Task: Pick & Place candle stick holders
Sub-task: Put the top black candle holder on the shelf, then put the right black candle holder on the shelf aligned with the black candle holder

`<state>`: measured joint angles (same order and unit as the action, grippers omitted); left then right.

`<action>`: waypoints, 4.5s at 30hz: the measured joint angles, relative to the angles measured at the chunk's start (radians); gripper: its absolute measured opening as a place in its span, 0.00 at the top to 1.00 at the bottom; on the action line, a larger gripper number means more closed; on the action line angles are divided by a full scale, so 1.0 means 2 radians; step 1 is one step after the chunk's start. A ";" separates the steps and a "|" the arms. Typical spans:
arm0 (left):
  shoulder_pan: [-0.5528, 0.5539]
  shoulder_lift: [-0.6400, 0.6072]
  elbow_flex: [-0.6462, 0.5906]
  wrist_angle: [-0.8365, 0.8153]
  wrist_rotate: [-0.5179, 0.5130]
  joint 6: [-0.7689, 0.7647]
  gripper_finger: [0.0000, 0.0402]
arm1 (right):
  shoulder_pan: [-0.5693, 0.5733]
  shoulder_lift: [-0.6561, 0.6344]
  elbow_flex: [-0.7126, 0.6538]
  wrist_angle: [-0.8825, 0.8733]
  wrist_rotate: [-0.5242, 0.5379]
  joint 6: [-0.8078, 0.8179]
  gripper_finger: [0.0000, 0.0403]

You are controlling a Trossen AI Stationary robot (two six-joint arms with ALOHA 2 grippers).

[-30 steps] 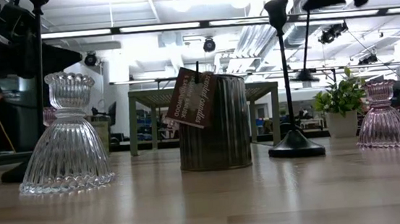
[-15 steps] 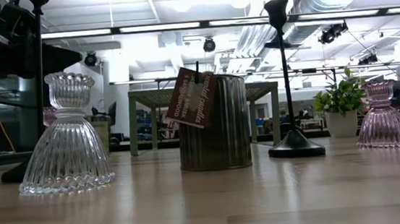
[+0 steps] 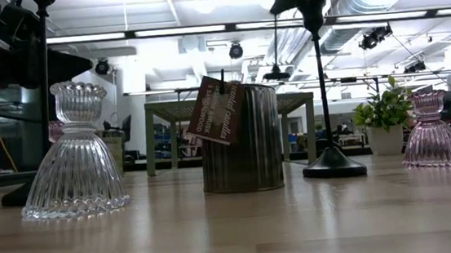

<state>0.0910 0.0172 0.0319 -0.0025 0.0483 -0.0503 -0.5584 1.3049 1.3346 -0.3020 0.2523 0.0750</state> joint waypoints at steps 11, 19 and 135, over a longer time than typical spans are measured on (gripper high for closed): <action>0.000 0.000 0.000 0.000 0.000 0.000 1.00 | -0.025 0.064 0.008 0.024 -0.009 0.030 0.99; 0.000 0.000 0.000 0.000 0.000 0.000 1.00 | -0.033 0.079 0.008 0.030 0.009 0.032 0.99; 0.000 0.000 0.000 0.000 0.000 0.000 1.00 | 0.460 -0.031 -0.205 -0.185 0.045 0.288 0.48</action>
<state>0.0914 0.0171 0.0320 -0.0025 0.0479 -0.0503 0.3615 1.2434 0.9244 -0.6711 0.3415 0.6514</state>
